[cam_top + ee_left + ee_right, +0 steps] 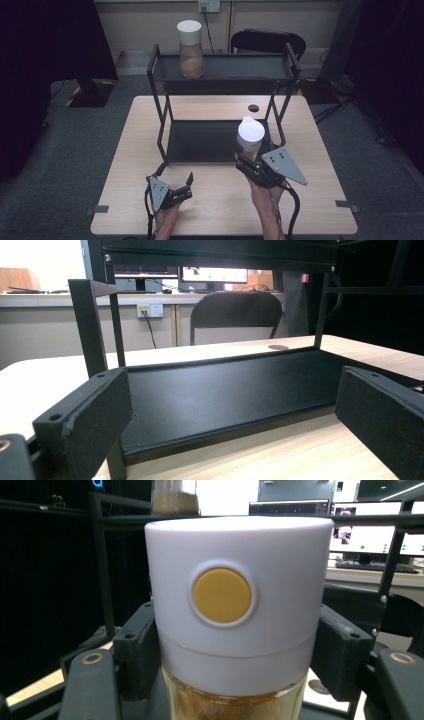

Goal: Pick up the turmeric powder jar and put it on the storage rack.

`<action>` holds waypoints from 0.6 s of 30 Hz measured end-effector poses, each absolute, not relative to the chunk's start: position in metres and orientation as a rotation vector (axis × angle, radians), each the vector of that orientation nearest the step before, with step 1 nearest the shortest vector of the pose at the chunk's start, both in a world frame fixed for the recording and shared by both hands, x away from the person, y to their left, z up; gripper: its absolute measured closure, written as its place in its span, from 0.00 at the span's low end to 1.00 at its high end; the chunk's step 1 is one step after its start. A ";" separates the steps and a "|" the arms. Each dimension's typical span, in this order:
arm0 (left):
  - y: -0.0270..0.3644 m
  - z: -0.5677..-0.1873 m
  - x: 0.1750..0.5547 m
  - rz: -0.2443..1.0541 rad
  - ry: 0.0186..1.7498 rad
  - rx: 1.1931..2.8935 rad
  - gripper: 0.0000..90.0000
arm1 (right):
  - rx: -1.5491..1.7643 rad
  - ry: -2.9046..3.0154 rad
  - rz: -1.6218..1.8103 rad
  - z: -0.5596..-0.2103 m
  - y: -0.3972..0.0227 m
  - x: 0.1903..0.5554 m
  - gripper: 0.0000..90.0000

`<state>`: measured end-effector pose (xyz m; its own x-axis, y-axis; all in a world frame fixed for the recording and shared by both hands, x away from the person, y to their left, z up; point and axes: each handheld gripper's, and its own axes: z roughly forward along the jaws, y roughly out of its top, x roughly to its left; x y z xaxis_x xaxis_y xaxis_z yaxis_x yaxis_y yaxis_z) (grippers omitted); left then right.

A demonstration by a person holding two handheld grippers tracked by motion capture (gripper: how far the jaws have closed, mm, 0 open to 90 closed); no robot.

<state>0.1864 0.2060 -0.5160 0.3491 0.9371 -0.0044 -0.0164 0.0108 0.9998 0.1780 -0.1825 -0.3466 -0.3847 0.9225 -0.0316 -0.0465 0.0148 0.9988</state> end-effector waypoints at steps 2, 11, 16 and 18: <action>0.206 -0.516 0.186 0.946 0.935 1.338 0.01 | 0.937 1.463 1.496 -0.342 -0.182 0.181 0.33; 0.206 -0.516 0.186 0.946 0.935 1.338 0.01 | 0.922 1.441 1.496 -0.324 -0.182 0.196 0.33; 0.206 -0.516 0.186 0.946 0.935 1.337 0.01 | 0.922 1.426 1.504 -0.314 -0.184 0.205 0.33; 0.206 -0.516 0.186 0.947 0.935 1.338 0.01 | 0.921 1.421 1.503 -0.310 -0.185 0.209 0.33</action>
<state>0.1863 0.2058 -0.5160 0.3480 0.9375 -0.0043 -0.0162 0.0106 0.9998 0.2086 -0.1847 -0.3101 -0.3675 0.9292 -0.0400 -0.0922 0.0064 0.9957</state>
